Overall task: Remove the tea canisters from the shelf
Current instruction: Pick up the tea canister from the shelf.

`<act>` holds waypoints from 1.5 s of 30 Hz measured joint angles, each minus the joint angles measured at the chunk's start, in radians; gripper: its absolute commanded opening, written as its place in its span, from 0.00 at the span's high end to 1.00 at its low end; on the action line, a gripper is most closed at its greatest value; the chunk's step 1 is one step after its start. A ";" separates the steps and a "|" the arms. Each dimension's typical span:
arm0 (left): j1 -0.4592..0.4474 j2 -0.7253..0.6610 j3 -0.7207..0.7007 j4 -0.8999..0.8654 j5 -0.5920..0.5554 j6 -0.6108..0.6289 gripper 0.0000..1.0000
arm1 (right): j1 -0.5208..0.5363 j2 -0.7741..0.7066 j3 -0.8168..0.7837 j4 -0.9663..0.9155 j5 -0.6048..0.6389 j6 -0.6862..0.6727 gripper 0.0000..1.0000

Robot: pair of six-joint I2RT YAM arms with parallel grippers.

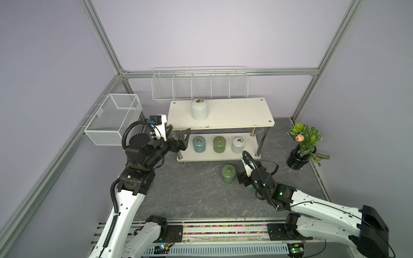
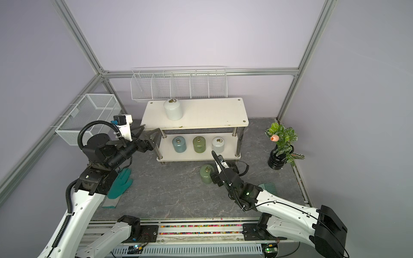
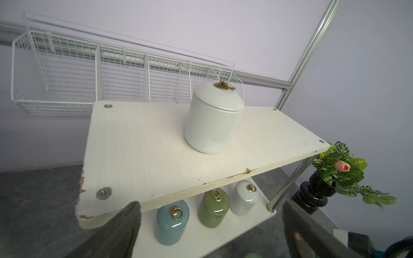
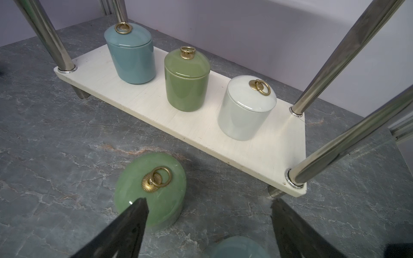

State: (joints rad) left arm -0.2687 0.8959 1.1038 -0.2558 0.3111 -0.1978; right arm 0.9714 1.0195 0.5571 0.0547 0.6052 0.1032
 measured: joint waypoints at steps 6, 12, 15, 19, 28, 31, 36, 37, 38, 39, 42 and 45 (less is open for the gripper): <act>0.000 0.089 0.027 0.072 0.058 0.056 0.00 | 0.000 0.003 0.000 0.003 0.005 -0.007 0.11; -0.001 0.220 0.050 0.146 0.089 0.079 0.00 | 0.000 -0.016 0.001 -0.002 0.019 -0.023 0.11; -0.001 0.265 0.060 0.170 0.097 0.093 0.00 | 0.000 -0.034 0.003 -0.007 0.031 -0.030 0.11; -0.001 0.303 0.076 0.221 0.108 0.106 0.00 | 0.000 -0.050 0.005 -0.020 0.042 -0.034 0.11; -0.002 0.388 0.105 0.297 0.158 0.117 0.00 | 0.000 -0.047 0.012 -0.032 0.057 -0.044 0.11; -0.007 0.418 0.123 0.315 0.171 0.117 0.00 | 0.000 -0.039 0.016 -0.032 0.059 -0.044 0.11; -0.017 0.464 0.158 0.327 0.191 0.117 0.00 | 0.000 -0.026 0.016 -0.032 0.060 -0.044 0.11; -0.019 0.470 0.164 0.328 0.193 0.117 0.00 | 0.000 -0.024 0.016 -0.032 0.060 -0.044 0.11; -0.021 0.476 0.169 0.329 0.196 0.117 0.00 | 0.000 -0.023 0.016 -0.032 0.060 -0.044 0.11; -0.024 0.483 0.174 0.330 0.198 0.117 0.00 | 0.000 -0.022 0.016 -0.032 0.060 -0.044 0.11; -0.029 0.501 0.185 0.341 0.206 0.117 0.00 | -0.001 -0.019 0.016 -0.032 0.060 -0.044 0.11; -0.034 0.520 0.196 0.354 0.211 0.118 0.00 | -0.001 -0.019 0.016 -0.032 0.060 -0.044 0.11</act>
State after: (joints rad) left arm -0.3023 1.4155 1.2995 0.0982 0.5217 -0.0799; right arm 0.9703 1.0004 0.5732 0.0231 0.6651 0.0593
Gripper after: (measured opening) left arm 0.996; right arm 0.890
